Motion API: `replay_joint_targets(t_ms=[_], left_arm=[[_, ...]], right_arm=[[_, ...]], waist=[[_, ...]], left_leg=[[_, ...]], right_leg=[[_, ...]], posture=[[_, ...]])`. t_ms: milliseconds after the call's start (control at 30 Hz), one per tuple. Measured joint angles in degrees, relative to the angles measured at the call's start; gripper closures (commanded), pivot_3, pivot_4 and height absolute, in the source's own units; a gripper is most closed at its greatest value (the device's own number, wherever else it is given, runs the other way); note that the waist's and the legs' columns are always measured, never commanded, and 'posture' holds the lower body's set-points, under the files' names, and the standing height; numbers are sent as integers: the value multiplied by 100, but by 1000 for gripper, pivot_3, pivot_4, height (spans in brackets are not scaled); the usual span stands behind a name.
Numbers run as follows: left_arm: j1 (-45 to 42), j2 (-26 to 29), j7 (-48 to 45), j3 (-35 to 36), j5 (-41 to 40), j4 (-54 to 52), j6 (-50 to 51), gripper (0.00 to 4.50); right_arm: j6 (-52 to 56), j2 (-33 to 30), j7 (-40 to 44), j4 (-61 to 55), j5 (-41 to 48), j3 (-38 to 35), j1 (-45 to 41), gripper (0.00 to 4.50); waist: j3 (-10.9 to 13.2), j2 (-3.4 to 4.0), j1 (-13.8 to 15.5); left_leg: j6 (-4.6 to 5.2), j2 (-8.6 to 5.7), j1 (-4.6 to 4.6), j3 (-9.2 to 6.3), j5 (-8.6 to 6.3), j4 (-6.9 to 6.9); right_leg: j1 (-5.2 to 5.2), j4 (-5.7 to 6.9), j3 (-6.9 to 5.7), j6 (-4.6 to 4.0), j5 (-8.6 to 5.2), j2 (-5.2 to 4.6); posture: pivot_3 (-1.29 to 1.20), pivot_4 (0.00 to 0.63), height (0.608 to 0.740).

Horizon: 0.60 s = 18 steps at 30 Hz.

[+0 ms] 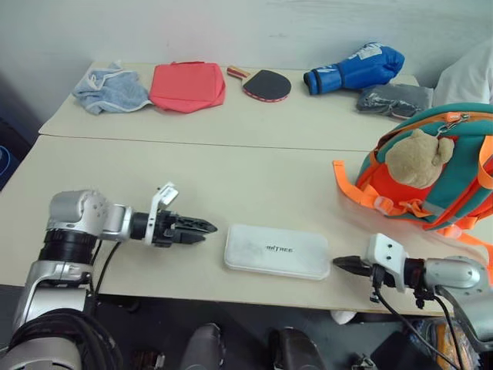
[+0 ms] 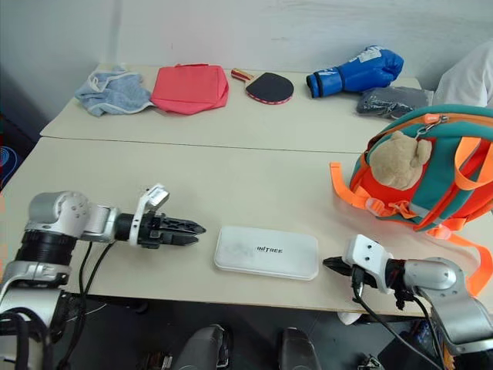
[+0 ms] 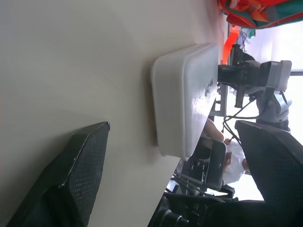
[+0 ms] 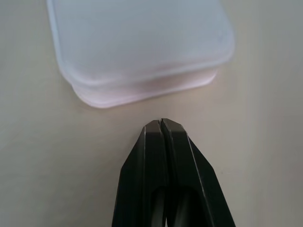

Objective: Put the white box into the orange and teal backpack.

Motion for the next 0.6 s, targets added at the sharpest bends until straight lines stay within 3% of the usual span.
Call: replay_joint_targets(t_ms=[433,600], left_arm=[[-46,-812,1947,73,-1917,532,12,34],[-19,-874,2537,232,-2501,608,50,1215]], right_arm=[[8,544,-121,161,-214,639,-754,4500],[118,590,-202,228,-246,646,-882,4500]], waist=[[0,0,-17],[0,-1,-17]], left_leg=[[-7,2,-1,-1,5,9],[-10,2,-1,-1,6,13]], right_leg=[[-3,5,0,1,0,1],[-1,6,-1,1,0,3]], posture=[[0,150,740],[0,150,740]])
